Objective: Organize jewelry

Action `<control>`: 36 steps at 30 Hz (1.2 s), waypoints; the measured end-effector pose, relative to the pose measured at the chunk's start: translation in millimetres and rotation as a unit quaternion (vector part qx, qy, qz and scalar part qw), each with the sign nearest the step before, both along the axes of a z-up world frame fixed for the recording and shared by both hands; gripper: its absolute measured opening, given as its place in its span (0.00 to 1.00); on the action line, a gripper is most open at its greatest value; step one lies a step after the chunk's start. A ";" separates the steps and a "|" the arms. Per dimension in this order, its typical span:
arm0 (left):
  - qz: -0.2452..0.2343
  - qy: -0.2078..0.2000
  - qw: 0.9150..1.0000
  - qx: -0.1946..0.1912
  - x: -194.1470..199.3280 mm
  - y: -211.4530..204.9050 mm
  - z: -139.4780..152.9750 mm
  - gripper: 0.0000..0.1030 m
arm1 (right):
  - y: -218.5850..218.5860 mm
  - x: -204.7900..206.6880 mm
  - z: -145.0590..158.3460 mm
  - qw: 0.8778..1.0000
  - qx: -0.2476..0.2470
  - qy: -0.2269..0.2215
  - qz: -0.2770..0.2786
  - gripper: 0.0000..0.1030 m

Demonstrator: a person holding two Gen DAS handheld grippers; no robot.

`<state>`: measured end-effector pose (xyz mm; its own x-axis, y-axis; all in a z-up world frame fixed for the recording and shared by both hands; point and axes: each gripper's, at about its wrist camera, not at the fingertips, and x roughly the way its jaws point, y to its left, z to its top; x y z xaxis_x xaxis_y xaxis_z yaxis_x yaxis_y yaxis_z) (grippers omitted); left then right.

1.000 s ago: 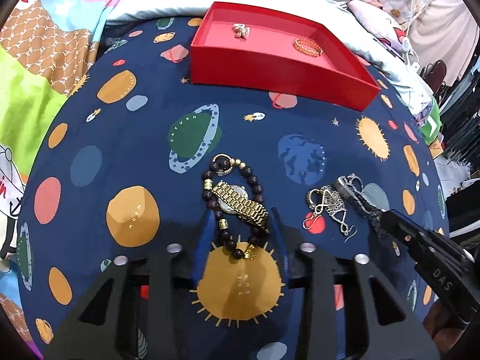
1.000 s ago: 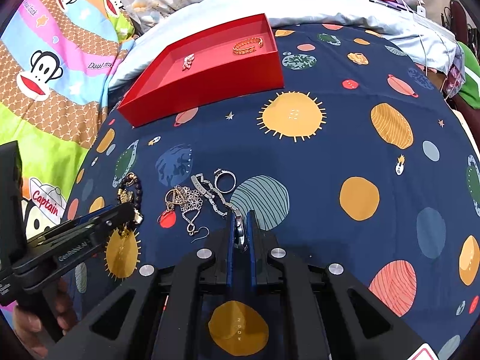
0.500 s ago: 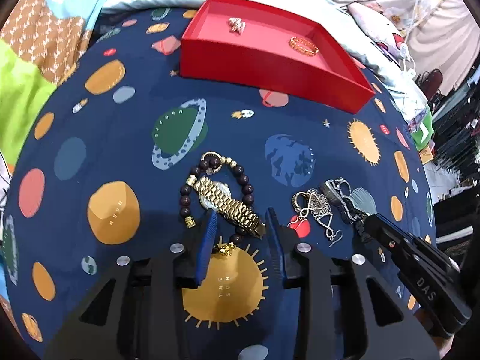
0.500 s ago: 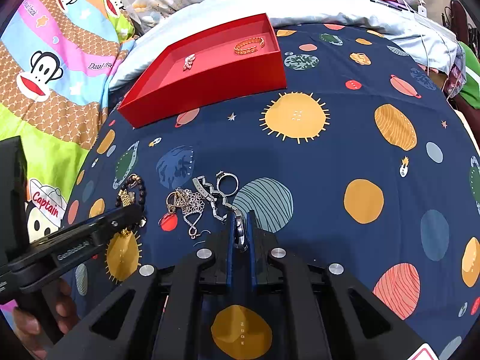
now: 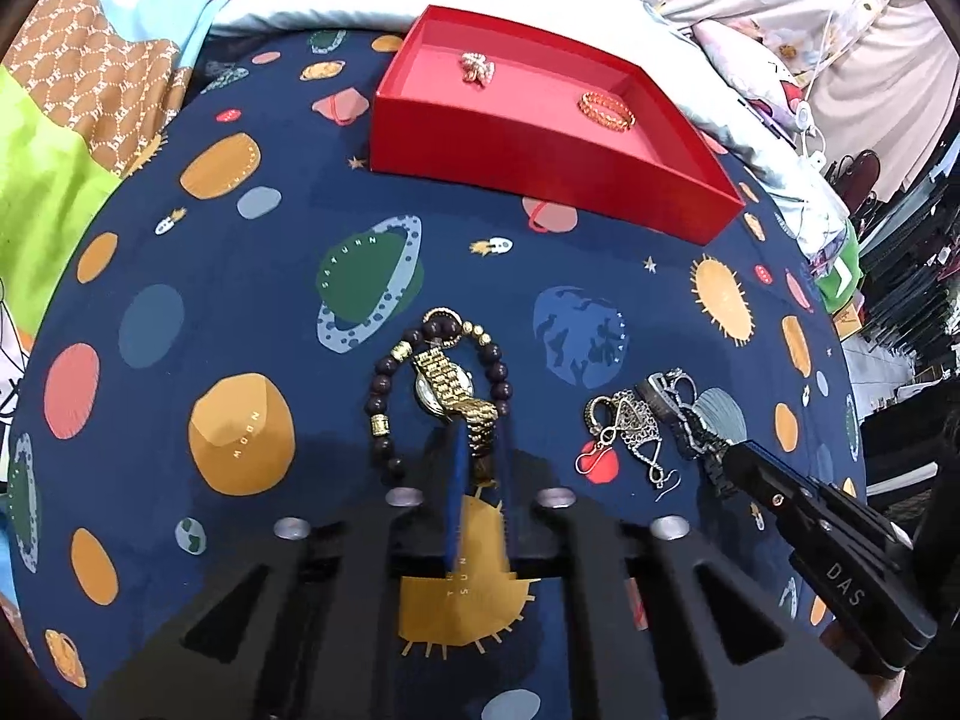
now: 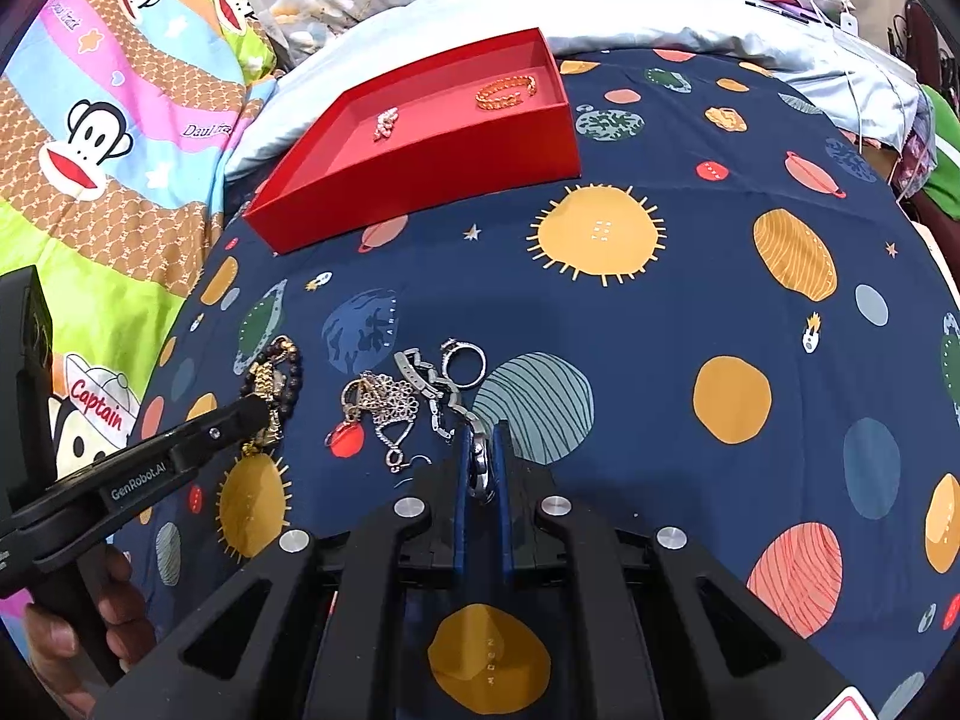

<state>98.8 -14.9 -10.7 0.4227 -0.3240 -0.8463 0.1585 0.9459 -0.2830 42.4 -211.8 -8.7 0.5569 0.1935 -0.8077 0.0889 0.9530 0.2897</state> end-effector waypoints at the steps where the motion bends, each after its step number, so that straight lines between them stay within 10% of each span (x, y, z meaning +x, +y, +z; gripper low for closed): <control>1: 0.000 -0.002 1.000 -0.001 -0.5 0.2 1.7 0.03 | 0.3 -0.7 2.6 1.000 0.002 -0.003 0.001 0.06; 28: -0.016 -0.090 0.996 -0.014 -26.5 6.3 77.9 0.02 | -4.5 -24.5 70.3 0.996 -0.012 -0.085 -0.004 0.00; 36: -0.016 -0.089 0.996 -0.005 -28.5 7.3 75.5 0.02 | -9.6 -27.1 42.5 0.999 -0.031 -0.033 -0.003 0.12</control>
<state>70.4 -7.6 64.9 0.5553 -0.3481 -0.7553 0.2366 0.9368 -0.2577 15.3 -221.4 33.9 0.6108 0.1409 -0.7791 0.0777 0.9686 0.2361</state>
